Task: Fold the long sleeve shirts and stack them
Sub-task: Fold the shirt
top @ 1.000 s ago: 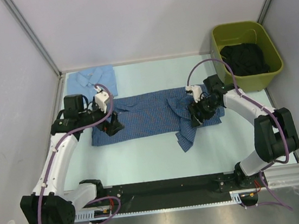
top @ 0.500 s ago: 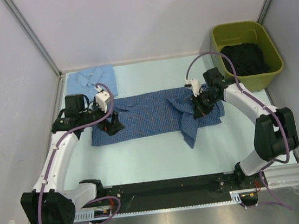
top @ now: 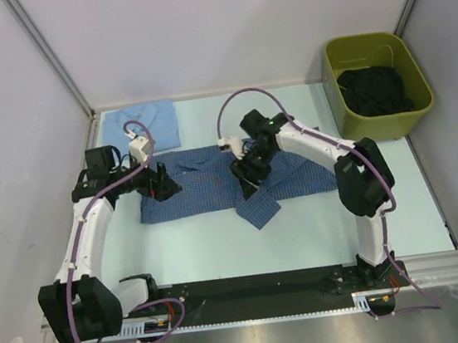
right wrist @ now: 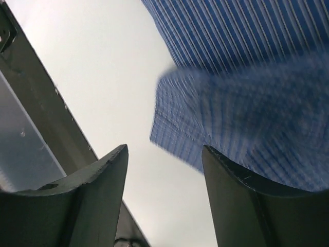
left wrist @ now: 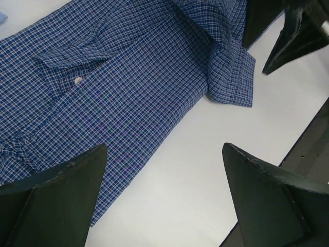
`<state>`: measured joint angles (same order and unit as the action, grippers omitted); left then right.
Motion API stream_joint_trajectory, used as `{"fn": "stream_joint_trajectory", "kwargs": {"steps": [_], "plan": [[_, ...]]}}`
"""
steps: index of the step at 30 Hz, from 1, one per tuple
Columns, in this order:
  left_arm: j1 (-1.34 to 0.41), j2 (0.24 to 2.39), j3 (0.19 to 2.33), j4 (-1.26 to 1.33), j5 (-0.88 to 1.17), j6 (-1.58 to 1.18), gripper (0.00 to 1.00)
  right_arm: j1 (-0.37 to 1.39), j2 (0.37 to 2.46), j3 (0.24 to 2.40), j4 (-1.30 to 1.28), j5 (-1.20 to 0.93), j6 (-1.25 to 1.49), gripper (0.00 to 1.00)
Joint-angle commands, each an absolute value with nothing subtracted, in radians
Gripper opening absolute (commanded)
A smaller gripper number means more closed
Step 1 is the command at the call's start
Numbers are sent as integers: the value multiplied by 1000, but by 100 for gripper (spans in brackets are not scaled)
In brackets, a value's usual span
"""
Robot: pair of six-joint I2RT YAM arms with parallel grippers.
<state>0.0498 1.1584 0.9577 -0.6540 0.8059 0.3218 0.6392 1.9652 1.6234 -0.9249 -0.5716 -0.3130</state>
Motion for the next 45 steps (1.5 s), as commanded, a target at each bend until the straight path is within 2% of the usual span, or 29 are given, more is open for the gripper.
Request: {"fn": "stream_joint_trajectory", "kwargs": {"steps": [1,9,19,27,29,30,31,33,34,39,45], "plan": [[72,1137,927,-582,916,298,99,489,1809,1554,-1020,-635,-365,64],[67,1172,923,-597,920,365,100,453,1675,1179,-807,-571,-313,63],[67,1170,954,-611,908,371,99,459,1763,1034,-559,-508,-218,62],[67,1164,954,-584,881,333,99,509,1828,1038,-430,-497,-137,62],[66,1160,956,-586,879,328,99,529,1836,1043,-417,-503,-123,56],[67,1157,956,-586,877,330,100,532,1832,1045,-416,-511,-118,49],[67,1149,957,-589,874,334,100,532,1824,1048,-420,-526,-118,32],[69,1141,957,-597,859,339,99,531,1783,1064,-455,-567,-120,14],[66,1134,957,-600,847,347,99,525,1767,1074,-472,-587,-121,0],[-33,1068,945,-569,709,359,99,497,1723,1225,-532,-806,-51,0],[-121,997,879,-440,620,192,99,551,1841,1458,-506,-905,78,0]]}}
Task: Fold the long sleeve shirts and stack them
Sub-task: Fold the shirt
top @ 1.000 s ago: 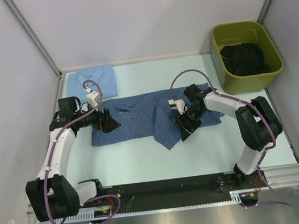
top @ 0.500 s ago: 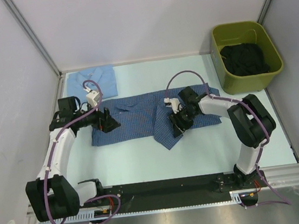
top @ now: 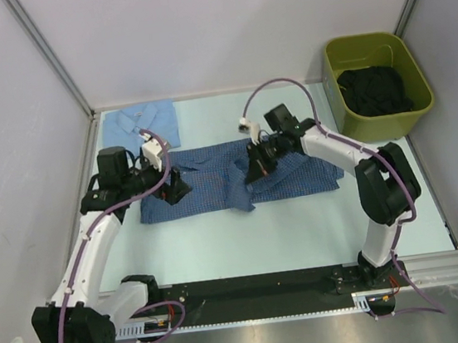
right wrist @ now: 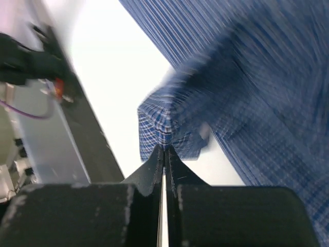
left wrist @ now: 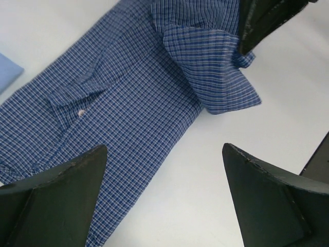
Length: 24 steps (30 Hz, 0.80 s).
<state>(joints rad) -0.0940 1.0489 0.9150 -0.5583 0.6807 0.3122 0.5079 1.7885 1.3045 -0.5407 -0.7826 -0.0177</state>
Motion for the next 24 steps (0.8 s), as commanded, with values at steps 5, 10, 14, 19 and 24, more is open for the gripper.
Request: {"fn": "stream_joint_trajectory", "kwargs": {"steps": [5,10,14,19,24], "plan": [[-195,1005,818,-348,543,94,99,578,1957,1563,-418,-919,205,0],[-255,999,717,-216,503,-44,99,603,1990,1580,-333,-922,285,0],[-354,1006,670,-126,393,-14,99,614,2000,1578,-310,-919,311,0],[-469,1060,643,-20,339,-35,99,615,1997,1582,-305,-911,316,0],[-541,1104,637,78,203,-63,99,615,1983,1583,-308,-916,318,0]]}}
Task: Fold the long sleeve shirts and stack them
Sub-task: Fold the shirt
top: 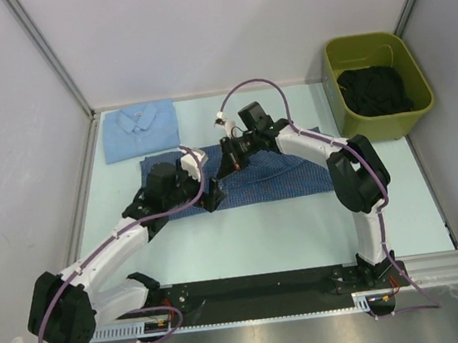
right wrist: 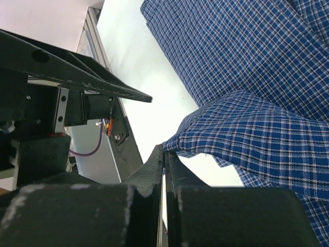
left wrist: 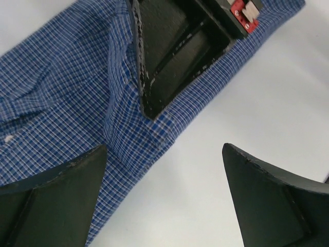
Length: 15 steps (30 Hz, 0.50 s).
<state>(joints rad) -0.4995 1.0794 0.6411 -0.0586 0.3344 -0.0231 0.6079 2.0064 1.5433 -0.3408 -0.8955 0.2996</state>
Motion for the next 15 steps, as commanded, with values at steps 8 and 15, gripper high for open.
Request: {"fn": "stream_joint_trajectory", "kwargs": {"steps": [8,15], "plan": [[-552,1209,672,68,176,-95,59,578,1945,1565,-310,-951,319,0],[-552,1230,712,20,181,-115,0,563,1907,1548,-284,-991,338,4]]}}
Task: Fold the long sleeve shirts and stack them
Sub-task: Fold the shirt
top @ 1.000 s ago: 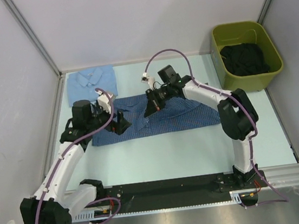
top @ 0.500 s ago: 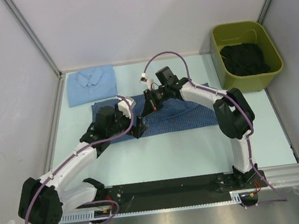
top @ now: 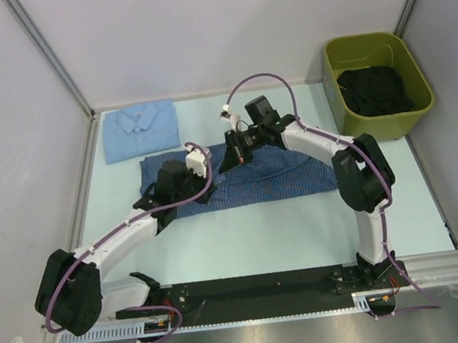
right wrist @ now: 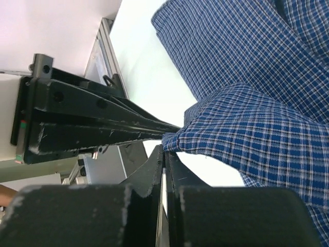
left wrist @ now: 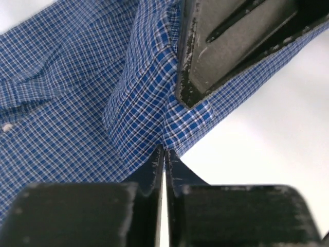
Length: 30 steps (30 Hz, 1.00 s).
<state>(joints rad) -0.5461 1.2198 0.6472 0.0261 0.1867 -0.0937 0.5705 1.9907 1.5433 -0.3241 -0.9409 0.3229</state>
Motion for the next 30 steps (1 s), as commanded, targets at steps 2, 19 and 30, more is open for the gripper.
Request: {"fn": "stream_joint_trajectory", "kwargs": {"steps": [2,19,30], "plan": [[-552,1227,730,8,193,-120,0,552,1896,1539,-299,-986,325,9],[-341,1262,804,152,595,-723,0,388,1622,1330,-421,-799,-149,75],[-325,1301,853,241,555,-1008,0,629,1393,1114,-144,-491,-359,77]]}}
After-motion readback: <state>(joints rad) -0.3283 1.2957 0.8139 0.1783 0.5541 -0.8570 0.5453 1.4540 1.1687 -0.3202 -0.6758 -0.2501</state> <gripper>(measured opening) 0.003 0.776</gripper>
